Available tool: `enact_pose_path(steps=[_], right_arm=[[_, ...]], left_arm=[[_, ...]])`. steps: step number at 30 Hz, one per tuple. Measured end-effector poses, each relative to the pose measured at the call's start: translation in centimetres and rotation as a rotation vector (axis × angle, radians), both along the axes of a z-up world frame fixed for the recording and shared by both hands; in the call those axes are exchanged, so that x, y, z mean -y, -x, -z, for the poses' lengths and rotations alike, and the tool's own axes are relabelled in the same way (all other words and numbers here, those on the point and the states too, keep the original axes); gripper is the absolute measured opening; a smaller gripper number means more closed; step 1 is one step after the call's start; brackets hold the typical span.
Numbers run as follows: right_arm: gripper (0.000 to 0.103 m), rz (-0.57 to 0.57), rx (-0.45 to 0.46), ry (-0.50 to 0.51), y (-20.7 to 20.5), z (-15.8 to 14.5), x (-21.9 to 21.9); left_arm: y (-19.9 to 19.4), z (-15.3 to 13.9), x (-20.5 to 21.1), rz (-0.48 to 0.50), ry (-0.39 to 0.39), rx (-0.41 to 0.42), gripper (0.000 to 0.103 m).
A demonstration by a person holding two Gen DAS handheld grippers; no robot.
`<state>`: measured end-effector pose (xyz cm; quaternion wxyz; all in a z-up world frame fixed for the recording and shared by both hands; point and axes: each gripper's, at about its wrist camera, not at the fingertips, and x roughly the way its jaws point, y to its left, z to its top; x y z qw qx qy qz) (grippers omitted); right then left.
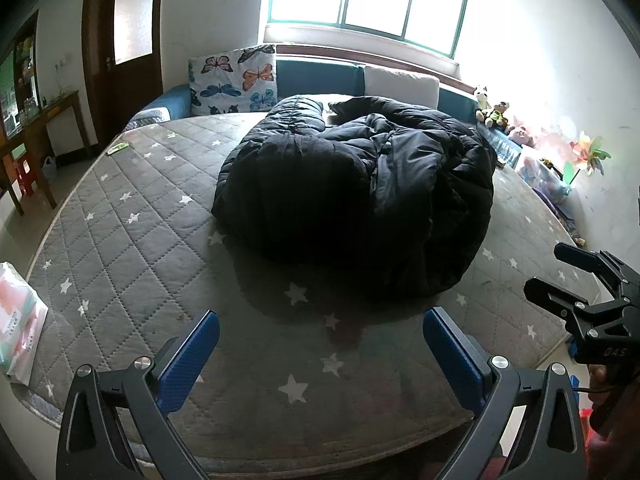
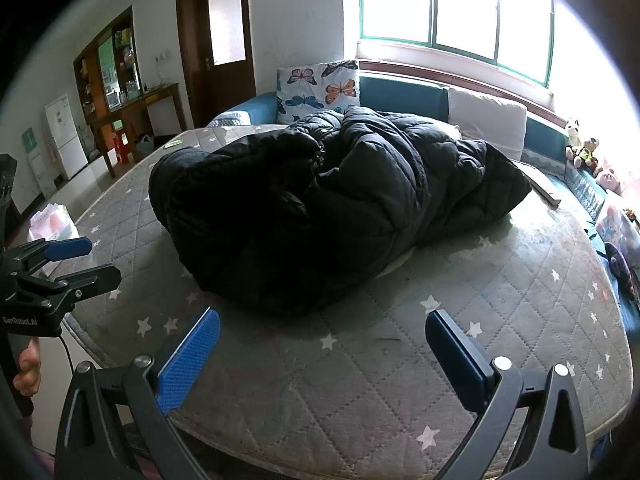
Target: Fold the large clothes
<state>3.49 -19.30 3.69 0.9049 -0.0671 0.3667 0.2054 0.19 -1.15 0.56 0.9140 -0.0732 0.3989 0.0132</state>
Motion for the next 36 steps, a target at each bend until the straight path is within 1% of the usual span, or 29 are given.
enact_pose_path(steps=[19, 36], right_arm=[[0.103, 0.004, -0.017, 0.010, -0.3, 0.6, -0.2], [0.103, -0.007, -0.034, 0.018, -0.9, 0.5, -0.6]], left_arm=[[-0.7, 0.7, 0.0, 0.006, 0.003, -0.018, 0.103], [-1.6, 1.1, -0.1, 0.012, -0.002, -0.034, 0.103]])
